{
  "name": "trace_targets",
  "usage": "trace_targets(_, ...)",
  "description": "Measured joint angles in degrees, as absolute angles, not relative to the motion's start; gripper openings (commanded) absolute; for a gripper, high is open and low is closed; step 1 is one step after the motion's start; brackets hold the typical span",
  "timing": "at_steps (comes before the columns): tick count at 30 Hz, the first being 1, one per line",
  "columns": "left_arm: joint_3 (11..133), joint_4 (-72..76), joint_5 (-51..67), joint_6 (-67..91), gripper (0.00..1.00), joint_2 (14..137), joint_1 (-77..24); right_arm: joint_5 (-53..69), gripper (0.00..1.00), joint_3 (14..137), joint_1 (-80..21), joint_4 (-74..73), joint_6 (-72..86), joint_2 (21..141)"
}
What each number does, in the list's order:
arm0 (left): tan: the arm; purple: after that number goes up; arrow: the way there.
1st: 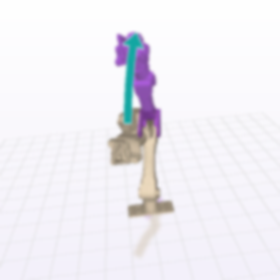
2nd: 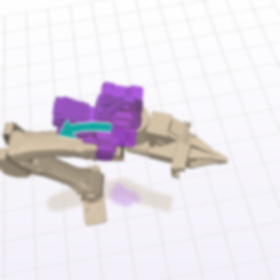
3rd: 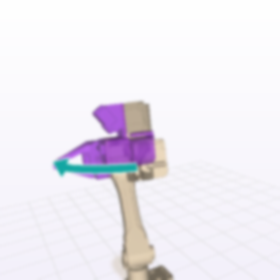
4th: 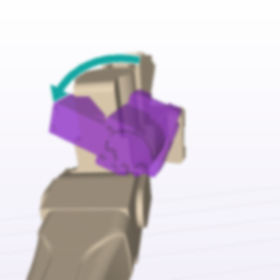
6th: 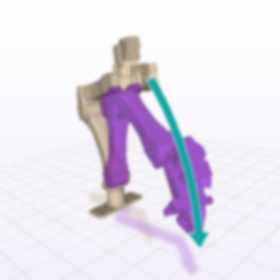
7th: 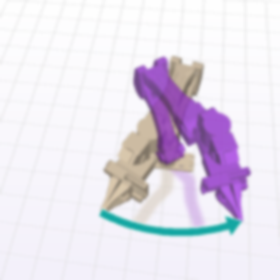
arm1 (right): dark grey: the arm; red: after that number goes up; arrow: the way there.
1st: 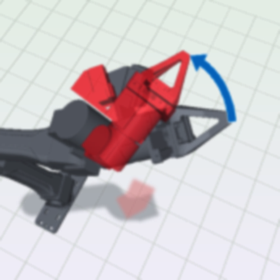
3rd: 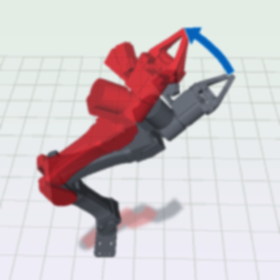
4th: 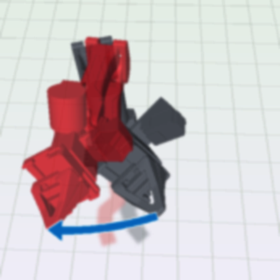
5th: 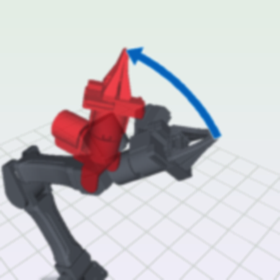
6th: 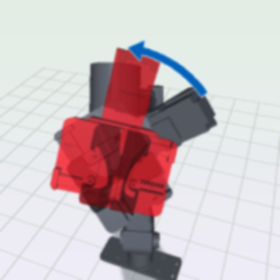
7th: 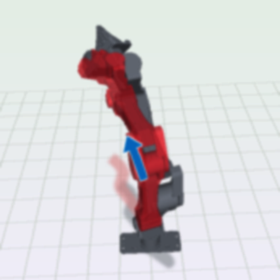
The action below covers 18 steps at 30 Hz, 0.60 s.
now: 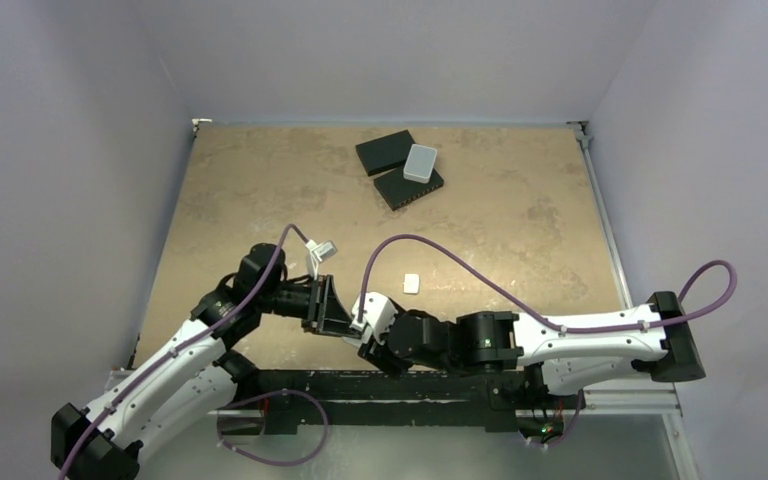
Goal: Load the batteries into the remote control
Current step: Move the battery to the center of the board.
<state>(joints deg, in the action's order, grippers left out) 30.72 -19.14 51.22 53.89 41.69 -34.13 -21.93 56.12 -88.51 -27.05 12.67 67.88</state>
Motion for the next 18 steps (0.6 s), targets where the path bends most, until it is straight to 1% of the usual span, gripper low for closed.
trace_targets(3,30.7,-20.5,50.9,52.8,0.49,42.1,-34.1,-22.1,0.34,56.1,-88.5,-27.0,13.0,67.9)
trace_targets(7,30.7,-22.3,49.2,51.2,0.58,42.3,-34.1,-22.9,0.33,55.8,-88.4,-27.2,13.3,67.9)
trace_targets(11,32.4,-26.8,44.8,48.4,0.64,43.0,-34.2,-23.1,0.32,55.5,-87.7,-27.5,13.9,67.9)
trace_targets(18,39.0,-35.3,32.8,43.7,0.67,42.5,-34.1,-22.5,0.31,54.2,-83.5,-27.9,13.8,67.9)
